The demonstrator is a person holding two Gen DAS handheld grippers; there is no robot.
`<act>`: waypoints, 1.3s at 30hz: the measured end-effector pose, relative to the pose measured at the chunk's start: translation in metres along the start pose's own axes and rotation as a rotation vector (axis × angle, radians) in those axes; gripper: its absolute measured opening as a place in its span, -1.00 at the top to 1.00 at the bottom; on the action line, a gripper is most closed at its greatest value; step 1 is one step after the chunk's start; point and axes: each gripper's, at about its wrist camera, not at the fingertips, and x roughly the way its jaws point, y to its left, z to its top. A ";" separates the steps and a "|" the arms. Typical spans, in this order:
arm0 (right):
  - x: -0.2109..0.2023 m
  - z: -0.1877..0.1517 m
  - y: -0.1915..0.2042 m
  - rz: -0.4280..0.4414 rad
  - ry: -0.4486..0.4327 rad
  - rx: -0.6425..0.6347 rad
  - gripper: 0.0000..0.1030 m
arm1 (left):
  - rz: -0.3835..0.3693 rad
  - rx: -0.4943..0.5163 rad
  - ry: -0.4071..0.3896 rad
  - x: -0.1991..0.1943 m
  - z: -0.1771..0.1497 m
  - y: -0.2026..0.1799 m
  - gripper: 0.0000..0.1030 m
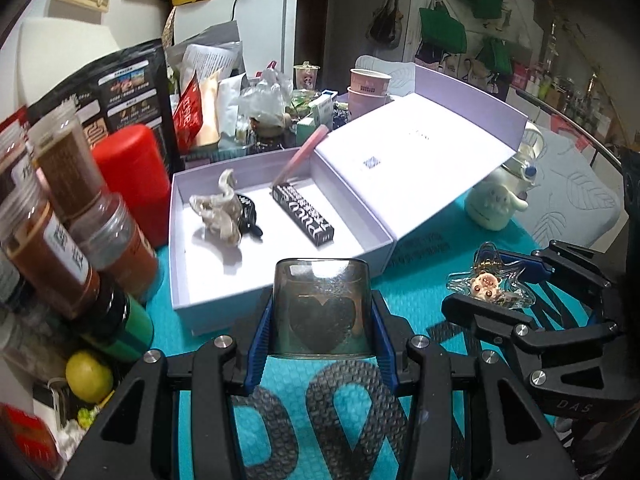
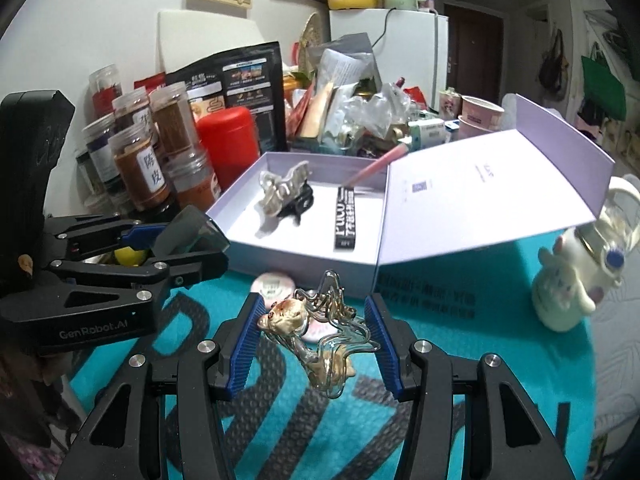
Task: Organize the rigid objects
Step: 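Carry the dark case and gold clip with both grippers toward the lavender box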
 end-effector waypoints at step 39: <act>0.091 0.101 -0.023 0.081 -0.022 0.027 0.00 | 0.075 -0.028 -0.027 0.069 0.082 0.070 0.13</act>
